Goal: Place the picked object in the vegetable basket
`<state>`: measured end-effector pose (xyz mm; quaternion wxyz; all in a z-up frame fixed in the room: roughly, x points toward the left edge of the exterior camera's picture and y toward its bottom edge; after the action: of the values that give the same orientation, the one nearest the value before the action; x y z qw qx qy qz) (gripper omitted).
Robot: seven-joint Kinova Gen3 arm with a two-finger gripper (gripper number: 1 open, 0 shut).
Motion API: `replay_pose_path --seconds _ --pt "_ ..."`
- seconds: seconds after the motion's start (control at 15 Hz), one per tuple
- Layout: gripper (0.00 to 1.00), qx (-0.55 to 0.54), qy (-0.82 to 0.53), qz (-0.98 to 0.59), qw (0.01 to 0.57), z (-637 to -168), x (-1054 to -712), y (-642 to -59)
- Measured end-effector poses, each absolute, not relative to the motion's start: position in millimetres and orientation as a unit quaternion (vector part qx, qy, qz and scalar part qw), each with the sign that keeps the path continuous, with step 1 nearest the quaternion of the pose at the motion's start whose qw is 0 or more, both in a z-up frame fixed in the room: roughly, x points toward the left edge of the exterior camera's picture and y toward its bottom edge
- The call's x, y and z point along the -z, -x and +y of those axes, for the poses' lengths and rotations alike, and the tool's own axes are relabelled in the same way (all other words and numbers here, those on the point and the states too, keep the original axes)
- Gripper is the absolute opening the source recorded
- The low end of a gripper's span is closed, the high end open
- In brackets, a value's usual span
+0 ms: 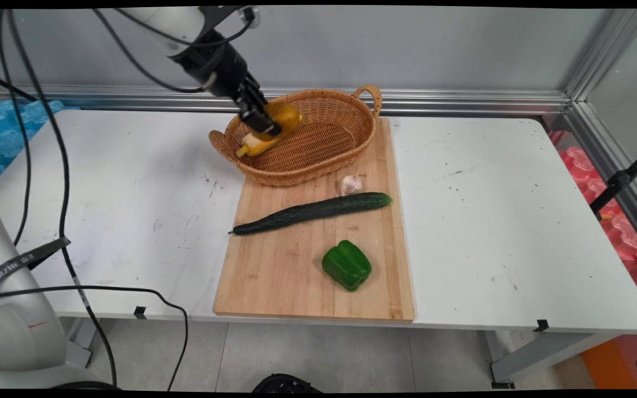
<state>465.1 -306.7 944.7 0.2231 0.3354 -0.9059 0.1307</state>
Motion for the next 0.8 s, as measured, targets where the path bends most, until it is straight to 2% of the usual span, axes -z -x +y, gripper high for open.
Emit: replay_pose_path --seconds 0.4,0.8 --pt "0.0 -0.164 -0.414 -0.865 0.233 -348 -922 -459" --pt "0.0 -0.182 -0.475 -0.828 0.237 -400 -877 -441"
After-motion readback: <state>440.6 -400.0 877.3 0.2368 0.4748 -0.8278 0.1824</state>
